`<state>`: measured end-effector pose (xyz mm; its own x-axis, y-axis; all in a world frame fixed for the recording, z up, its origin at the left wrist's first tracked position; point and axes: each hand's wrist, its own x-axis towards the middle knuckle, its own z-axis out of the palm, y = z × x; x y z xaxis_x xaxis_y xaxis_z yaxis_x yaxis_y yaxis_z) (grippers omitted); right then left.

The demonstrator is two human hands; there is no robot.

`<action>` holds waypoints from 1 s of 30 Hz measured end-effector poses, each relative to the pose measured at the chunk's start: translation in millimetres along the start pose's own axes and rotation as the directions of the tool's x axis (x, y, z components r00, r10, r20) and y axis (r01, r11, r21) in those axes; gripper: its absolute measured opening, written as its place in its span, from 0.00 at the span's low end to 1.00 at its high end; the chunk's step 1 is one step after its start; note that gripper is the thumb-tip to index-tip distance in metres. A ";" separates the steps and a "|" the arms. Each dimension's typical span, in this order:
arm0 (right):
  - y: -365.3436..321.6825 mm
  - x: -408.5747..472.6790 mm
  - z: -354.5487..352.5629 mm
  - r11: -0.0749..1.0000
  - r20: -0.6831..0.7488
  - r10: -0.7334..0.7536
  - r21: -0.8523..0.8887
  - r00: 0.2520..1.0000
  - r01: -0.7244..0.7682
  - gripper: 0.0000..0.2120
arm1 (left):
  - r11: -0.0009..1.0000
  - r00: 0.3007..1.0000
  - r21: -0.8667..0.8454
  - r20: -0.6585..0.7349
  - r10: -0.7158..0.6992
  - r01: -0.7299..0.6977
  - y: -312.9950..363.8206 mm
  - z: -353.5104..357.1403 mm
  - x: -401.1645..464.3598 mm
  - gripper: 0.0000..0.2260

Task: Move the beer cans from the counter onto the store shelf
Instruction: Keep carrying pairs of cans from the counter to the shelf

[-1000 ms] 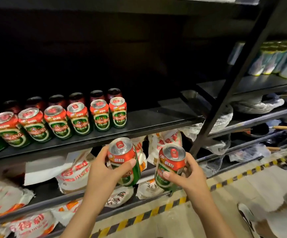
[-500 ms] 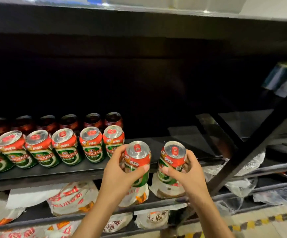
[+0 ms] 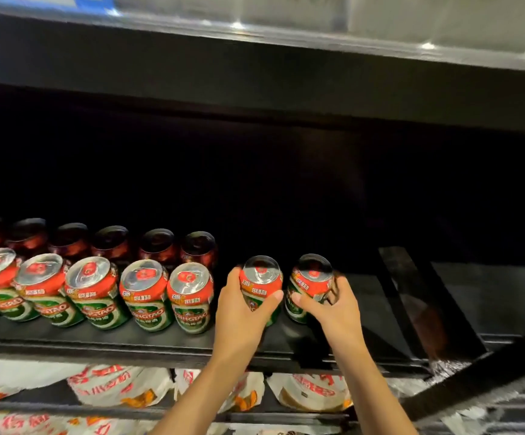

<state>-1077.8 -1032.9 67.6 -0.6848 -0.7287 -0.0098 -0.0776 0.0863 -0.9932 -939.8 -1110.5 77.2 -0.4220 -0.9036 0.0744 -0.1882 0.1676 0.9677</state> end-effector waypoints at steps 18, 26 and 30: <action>9.7 35.7 24.3 1.000 0.082 -0.025 -0.012 0.996 0.026 0.31 | 0.998 0.982 0.065 -0.188 0.034 -0.022 -20.7 12.6 38.1 0.19; 17.9 39.1 24.2 0.999 0.133 -0.046 -0.014 0.990 0.048 0.30 | 0.998 0.983 0.065 -0.179 0.028 -0.017 -31.4 14.9 41.7 0.27; 27.2 35.9 24.2 0.998 0.140 -0.066 -0.013 0.988 0.069 0.30 | 0.999 0.984 0.035 -0.174 0.031 -0.025 -35.6 14.9 39.9 0.32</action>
<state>-1087.0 -1073.2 37.4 -0.5699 -0.8207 0.0397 -0.1338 0.0450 -0.9900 -963.2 -1146.6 42.1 -0.2666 -0.9528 0.1449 -0.2083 0.2038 0.9566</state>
